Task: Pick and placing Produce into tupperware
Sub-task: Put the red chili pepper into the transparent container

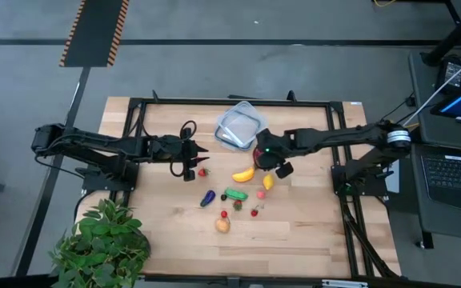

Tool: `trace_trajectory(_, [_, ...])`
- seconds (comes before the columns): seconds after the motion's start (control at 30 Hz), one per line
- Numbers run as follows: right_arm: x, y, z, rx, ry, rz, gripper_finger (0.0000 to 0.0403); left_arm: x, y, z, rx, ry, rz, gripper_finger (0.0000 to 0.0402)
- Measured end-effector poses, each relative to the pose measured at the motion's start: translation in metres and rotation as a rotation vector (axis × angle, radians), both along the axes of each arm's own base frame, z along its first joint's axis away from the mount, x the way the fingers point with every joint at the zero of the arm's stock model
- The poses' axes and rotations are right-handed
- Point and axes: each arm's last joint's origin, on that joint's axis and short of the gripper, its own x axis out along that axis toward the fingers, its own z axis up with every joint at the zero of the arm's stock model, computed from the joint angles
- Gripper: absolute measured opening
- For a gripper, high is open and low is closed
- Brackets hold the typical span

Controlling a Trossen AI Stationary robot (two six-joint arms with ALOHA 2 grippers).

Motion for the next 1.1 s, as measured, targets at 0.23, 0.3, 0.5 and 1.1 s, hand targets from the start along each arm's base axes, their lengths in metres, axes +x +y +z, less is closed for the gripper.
trace_trajectory(0.23, [0.013, -0.001, -0.021, -0.025, 0.099, 0.049, 0.0174, -0.001, 0.000, -0.002, -0.001, 0.019, 0.000, 0.0096])
trace_trajectory(0.3, [0.014, -0.001, -0.024, -0.030, 0.111, 0.065, 0.0174, -0.001, 0.000, -0.002, -0.001, 0.025, 0.000, 0.0097])
trace_trajectory(0.5, [0.018, -0.002, -0.039, -0.042, 0.167, 0.114, 0.0174, -0.001, 0.000, -0.002, -0.001, 0.028, 0.000, 0.0108])
trace_trajectory(1.1, [0.031, -0.003, -0.061, -0.057, 0.176, 0.157, 0.0174, -0.002, 0.000, -0.003, 0.000, 0.038, 0.000, 0.0109])
